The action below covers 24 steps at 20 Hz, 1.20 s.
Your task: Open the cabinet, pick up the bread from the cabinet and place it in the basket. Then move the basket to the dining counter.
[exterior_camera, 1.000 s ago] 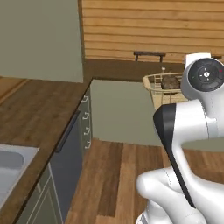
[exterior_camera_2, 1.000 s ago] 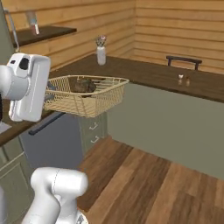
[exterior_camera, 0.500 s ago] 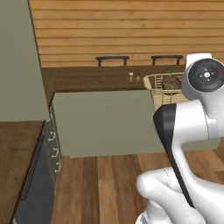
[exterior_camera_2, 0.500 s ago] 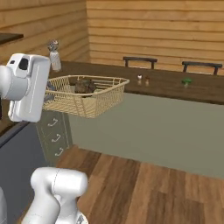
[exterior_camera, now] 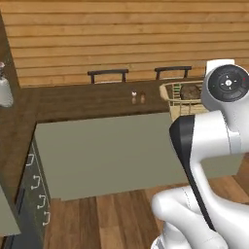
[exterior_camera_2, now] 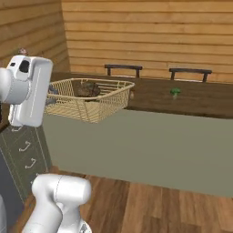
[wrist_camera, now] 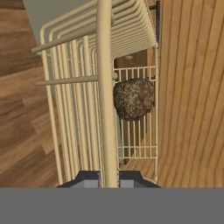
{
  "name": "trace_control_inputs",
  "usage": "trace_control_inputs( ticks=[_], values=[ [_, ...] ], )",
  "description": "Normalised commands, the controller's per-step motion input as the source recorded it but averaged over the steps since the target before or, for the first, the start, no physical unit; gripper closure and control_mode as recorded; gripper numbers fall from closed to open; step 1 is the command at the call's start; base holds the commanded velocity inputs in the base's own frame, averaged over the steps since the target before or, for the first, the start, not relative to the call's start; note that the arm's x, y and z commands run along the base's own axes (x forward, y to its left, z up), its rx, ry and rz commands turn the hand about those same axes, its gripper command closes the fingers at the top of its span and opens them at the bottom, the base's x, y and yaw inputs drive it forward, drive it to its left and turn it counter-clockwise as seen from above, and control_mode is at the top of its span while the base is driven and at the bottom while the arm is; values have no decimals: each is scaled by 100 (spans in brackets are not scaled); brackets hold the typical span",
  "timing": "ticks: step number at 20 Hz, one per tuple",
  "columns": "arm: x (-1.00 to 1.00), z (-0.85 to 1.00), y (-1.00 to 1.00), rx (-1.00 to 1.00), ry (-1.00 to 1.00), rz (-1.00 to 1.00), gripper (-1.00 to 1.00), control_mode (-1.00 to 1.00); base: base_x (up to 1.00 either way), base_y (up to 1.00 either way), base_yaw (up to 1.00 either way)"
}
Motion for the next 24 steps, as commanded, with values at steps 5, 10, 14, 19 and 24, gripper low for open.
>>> trace_control_inputs(
  ticks=[5, 10, 14, 19, 24],
  values=[
    [0, 0, 0, 0, 0, 0, 100, 100, 64, -67, -13],
    [0, 0, 0, 0, 0, 0, 100, 100, 66, -86, -6],
    [0, 0, 0, 0, 0, 0, 100, 100, 64, -87, -6],
    [0, 0, 0, 0, 0, 0, 100, 100, 62, -83, -5],
    [0, 0, 0, 0, 0, 0, 100, 100, 65, -69, -2]
  ],
)
